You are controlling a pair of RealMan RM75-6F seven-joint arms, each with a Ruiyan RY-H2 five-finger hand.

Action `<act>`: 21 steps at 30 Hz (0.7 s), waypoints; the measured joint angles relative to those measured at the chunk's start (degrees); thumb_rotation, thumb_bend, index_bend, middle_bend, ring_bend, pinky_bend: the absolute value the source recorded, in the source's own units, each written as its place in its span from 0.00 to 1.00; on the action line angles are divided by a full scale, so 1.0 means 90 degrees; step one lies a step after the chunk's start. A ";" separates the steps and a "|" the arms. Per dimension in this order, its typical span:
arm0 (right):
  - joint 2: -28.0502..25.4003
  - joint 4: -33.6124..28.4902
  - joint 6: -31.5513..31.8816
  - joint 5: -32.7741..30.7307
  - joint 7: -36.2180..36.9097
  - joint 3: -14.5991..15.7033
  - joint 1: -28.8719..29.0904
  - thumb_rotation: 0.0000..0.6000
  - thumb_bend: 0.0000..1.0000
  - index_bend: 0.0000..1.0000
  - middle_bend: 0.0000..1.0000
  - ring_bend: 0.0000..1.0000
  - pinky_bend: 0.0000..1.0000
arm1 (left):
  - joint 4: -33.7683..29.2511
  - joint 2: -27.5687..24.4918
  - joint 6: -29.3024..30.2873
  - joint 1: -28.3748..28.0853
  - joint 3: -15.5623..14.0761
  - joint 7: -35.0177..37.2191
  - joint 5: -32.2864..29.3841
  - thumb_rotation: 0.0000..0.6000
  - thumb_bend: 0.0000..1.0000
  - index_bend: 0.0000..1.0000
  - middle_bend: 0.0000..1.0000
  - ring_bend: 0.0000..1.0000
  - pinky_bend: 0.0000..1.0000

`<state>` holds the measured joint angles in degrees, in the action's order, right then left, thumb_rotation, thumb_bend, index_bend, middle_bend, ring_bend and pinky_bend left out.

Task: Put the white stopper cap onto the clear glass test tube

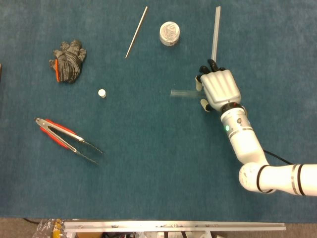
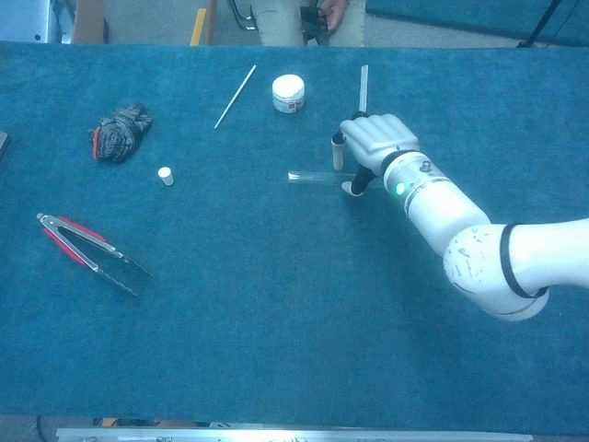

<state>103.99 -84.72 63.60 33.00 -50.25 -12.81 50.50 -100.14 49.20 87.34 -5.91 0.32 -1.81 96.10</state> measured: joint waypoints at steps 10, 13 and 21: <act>0.0260 0.0549 -0.0134 -0.0185 -0.0051 -0.0013 0.0121 1.00 0.25 0.47 0.24 0.07 0.30 | 0.0066 0.0064 -0.0103 -0.0062 0.0000 0.0021 -0.0056 1.00 0.35 0.26 0.19 0.09 0.09; 0.0319 0.0645 -0.0186 -0.0217 -0.0049 -0.0006 0.0139 1.00 0.25 0.47 0.24 0.07 0.30 | 0.0084 0.0076 -0.0130 -0.0080 -0.0001 0.0029 -0.0071 1.00 0.35 0.26 0.19 0.09 0.09; 0.0395 0.0733 -0.0197 -0.0269 -0.0078 -0.0015 0.0166 1.00 0.28 0.50 0.24 0.07 0.30 | 0.0149 0.0110 -0.0135 -0.0092 -0.0007 0.0083 -0.0089 1.00 0.35 0.26 0.19 0.09 0.09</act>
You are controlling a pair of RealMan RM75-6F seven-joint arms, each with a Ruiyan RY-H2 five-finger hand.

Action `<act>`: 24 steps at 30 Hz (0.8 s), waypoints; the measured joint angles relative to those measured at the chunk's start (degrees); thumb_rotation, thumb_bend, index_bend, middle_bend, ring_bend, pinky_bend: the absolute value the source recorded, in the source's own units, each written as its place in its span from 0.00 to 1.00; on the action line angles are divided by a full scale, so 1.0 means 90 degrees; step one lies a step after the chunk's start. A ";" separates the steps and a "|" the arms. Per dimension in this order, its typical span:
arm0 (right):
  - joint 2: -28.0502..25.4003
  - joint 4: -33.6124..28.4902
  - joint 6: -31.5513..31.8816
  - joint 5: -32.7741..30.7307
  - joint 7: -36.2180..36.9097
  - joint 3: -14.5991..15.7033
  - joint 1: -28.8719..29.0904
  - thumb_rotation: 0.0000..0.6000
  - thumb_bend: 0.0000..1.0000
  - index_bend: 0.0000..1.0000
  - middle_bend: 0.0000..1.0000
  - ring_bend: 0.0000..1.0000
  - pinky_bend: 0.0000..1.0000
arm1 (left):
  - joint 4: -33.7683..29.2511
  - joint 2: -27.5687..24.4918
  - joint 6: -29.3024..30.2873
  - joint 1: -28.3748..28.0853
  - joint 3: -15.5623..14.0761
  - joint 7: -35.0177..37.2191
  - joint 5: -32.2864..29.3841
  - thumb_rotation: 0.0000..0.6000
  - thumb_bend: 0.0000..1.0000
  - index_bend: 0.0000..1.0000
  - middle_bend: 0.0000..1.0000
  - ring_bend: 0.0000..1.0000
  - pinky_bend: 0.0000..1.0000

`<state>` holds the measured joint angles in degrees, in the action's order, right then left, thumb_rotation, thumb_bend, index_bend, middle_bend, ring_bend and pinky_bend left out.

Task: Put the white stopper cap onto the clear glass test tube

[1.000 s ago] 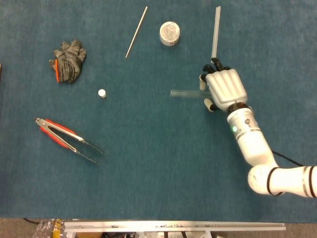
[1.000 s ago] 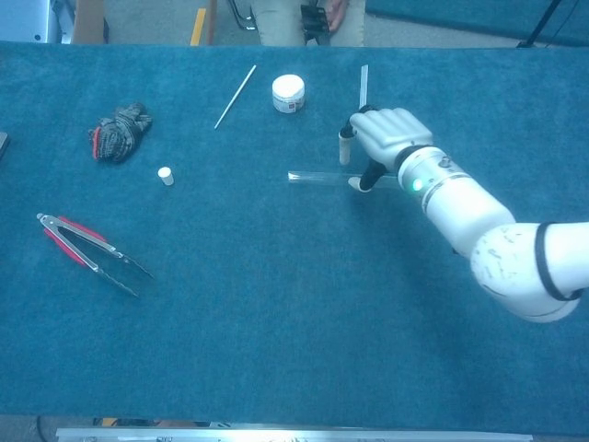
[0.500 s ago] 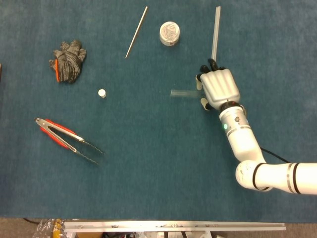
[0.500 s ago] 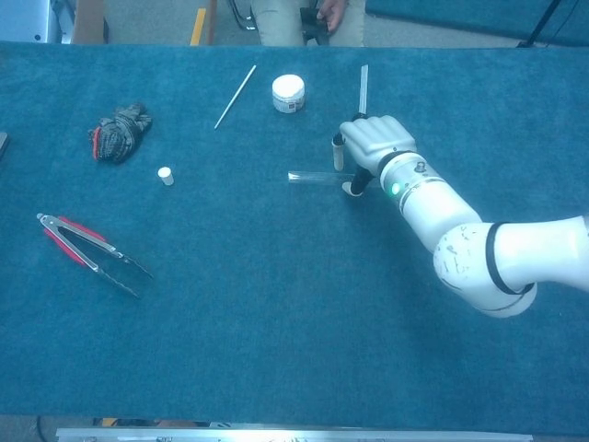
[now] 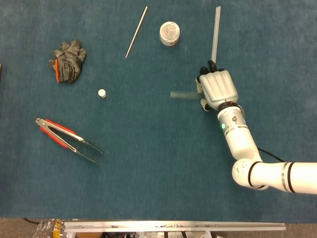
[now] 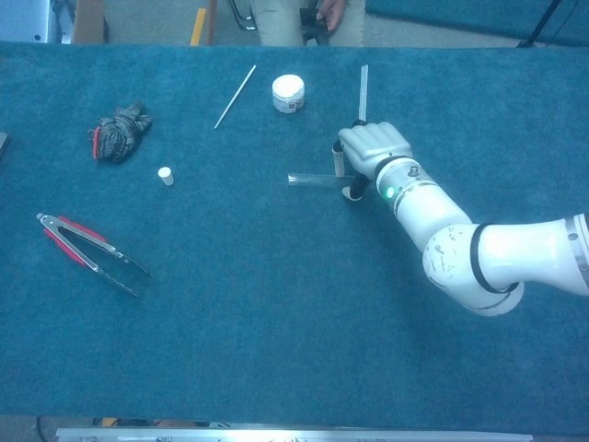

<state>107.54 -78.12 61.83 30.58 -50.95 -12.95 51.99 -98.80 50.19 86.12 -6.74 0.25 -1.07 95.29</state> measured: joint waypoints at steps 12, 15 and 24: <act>0.0042 0.0007 0.0063 0.0031 -0.0004 -0.0048 0.0024 1.00 0.32 0.57 0.28 0.10 0.32 | 0.0087 0.0040 0.0026 0.0005 -0.0016 0.0086 -0.0012 1.00 0.35 0.26 0.19 0.09 0.09; 0.0000 -0.0057 0.0063 0.0051 0.0050 -0.0074 0.0005 1.00 0.33 0.59 0.29 0.11 0.32 | 0.0125 0.0056 0.0000 -0.0011 -0.0014 0.0125 -0.0030 1.00 0.35 0.26 0.18 0.09 0.09; -0.0719 -0.1050 0.0146 0.0262 0.0402 -0.0279 -0.0158 1.00 0.34 0.60 0.30 0.11 0.32 | 0.0113 0.0002 -0.0280 -0.0246 0.0034 0.0362 -0.0032 1.00 0.35 0.26 0.19 0.09 0.09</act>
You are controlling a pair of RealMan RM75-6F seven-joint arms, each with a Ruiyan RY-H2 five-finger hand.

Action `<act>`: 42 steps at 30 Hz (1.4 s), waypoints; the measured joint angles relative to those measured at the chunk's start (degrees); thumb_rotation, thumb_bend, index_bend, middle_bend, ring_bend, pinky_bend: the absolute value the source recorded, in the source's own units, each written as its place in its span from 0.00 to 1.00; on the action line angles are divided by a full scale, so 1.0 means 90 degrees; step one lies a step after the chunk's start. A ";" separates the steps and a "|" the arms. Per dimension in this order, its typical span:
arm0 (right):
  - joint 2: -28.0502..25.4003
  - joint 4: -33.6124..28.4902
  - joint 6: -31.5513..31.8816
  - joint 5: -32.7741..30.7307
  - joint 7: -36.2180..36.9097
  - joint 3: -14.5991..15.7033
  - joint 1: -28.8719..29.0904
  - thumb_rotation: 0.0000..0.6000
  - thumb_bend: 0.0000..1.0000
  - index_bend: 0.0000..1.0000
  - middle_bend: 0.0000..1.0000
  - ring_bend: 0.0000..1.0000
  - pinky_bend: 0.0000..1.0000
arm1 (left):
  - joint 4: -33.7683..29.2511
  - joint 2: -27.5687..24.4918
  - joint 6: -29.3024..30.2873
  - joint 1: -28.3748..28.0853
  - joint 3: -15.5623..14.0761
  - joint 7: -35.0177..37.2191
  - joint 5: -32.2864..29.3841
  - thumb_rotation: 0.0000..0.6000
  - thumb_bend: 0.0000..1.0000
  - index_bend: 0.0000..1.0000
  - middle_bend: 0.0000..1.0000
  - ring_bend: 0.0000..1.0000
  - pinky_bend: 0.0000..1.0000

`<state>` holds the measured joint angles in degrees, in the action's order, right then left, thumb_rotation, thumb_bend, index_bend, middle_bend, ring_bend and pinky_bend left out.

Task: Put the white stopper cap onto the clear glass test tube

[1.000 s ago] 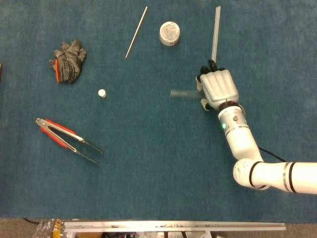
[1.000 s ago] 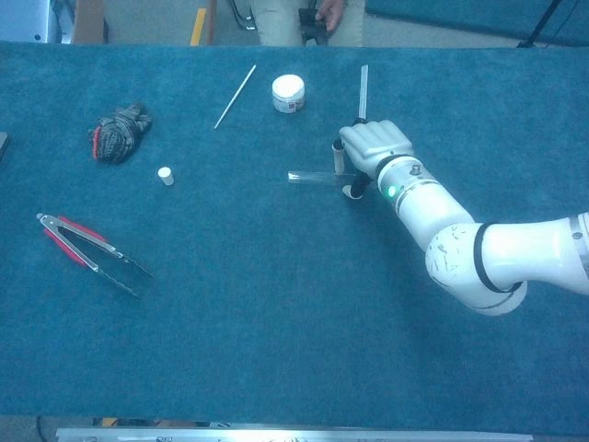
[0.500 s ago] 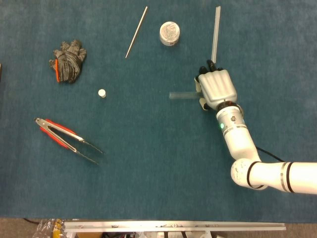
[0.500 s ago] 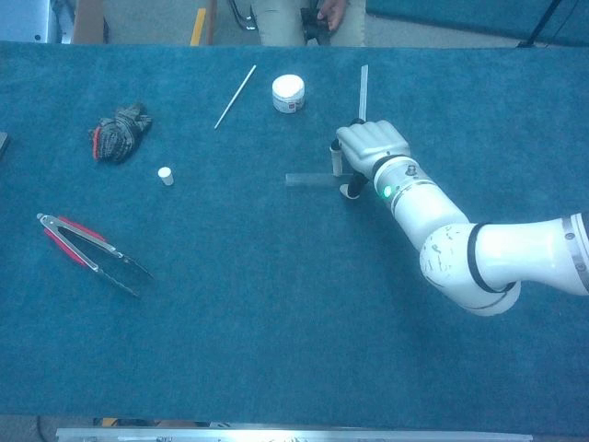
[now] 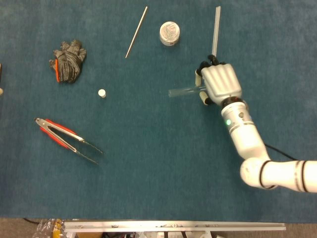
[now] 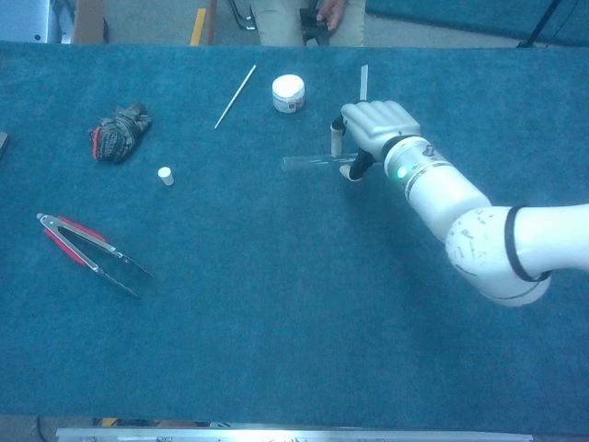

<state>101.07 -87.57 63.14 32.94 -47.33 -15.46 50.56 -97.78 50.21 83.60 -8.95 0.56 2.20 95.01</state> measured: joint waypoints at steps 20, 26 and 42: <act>-0.2717 -0.2709 0.0153 0.0124 0.0981 -0.0441 -0.0484 1.00 0.34 0.60 0.30 0.11 0.32 | -0.0793 0.0309 -0.1618 -0.1239 0.0218 0.0431 -0.0087 1.00 0.35 0.33 0.20 0.09 0.09; -0.3222 -0.3012 0.0154 0.0197 0.1262 -0.0350 -0.0611 1.00 0.34 0.60 0.30 0.11 0.32 | -0.0622 0.0908 -0.1980 -0.1556 0.0350 0.0039 -0.0380 1.00 0.37 0.38 0.20 0.08 0.09; -0.3523 -0.3040 0.0104 0.0370 0.1669 0.0022 -0.0651 1.00 0.34 0.60 0.30 0.11 0.32 | 0.0407 0.2567 -0.2803 -0.2345 0.0541 -0.1485 -0.1138 1.00 0.37 0.37 0.17 0.04 0.09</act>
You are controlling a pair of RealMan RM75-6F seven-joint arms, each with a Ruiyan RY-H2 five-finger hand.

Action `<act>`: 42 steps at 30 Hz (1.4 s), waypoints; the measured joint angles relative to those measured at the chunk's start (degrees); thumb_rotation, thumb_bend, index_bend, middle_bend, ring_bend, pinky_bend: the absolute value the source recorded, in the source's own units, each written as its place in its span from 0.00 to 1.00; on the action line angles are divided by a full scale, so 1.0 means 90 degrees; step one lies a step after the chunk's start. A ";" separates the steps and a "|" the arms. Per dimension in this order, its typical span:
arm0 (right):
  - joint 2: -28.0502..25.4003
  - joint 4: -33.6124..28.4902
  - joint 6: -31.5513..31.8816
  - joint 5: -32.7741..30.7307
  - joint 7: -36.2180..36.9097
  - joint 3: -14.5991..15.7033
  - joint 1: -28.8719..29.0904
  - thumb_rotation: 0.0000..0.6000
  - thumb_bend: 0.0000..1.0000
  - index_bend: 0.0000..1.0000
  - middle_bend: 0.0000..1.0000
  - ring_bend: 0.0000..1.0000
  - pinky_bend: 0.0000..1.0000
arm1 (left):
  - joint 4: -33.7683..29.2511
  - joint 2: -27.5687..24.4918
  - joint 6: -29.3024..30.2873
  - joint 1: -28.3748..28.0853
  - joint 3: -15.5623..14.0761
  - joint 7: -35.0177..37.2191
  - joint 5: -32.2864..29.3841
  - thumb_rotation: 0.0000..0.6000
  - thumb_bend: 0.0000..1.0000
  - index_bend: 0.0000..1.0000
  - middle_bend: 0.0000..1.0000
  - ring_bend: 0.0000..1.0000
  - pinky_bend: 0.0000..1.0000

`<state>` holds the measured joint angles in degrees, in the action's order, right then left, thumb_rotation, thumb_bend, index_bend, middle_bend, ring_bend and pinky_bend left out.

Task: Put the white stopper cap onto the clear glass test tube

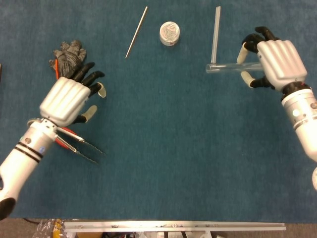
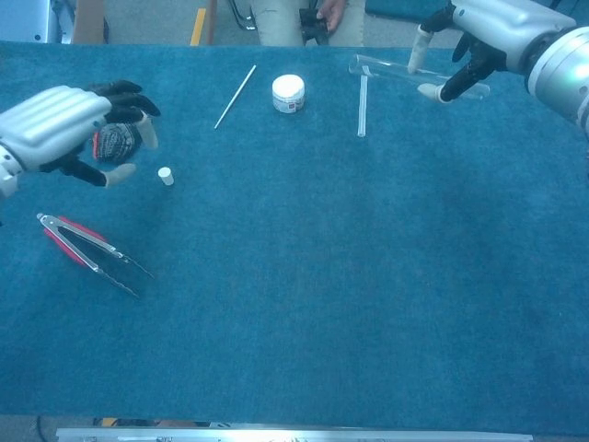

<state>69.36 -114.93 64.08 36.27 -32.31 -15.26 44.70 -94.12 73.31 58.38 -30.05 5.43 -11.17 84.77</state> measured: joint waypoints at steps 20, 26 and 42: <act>-0.0182 0.0197 -0.0074 0.0135 0.0381 0.0252 -0.0022 1.00 0.34 0.60 0.30 0.11 0.32 | 0.1052 0.1164 -0.0546 -0.0687 0.0199 -0.1102 -0.1115 1.00 0.36 0.43 0.16 0.03 0.09; -0.0215 0.0274 -0.0137 0.0161 0.0493 0.0293 -0.0034 1.00 0.34 0.60 0.30 0.11 0.32 | 0.1385 0.1417 -0.0630 -0.0804 0.0188 -0.1198 -0.1293 1.00 0.36 0.43 0.16 0.03 0.09; -0.0186 0.0448 -0.0234 0.0211 0.0679 0.0378 -0.0031 1.00 0.34 0.60 0.30 0.11 0.32 | 0.2100 0.1709 -0.0679 -0.0933 -0.0034 -0.1202 -0.1304 1.00 0.36 0.42 0.16 0.03 0.09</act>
<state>67.68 -110.90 61.97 38.17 -26.19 -11.86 44.42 -75.22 88.70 52.26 -38.45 5.13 -21.98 73.03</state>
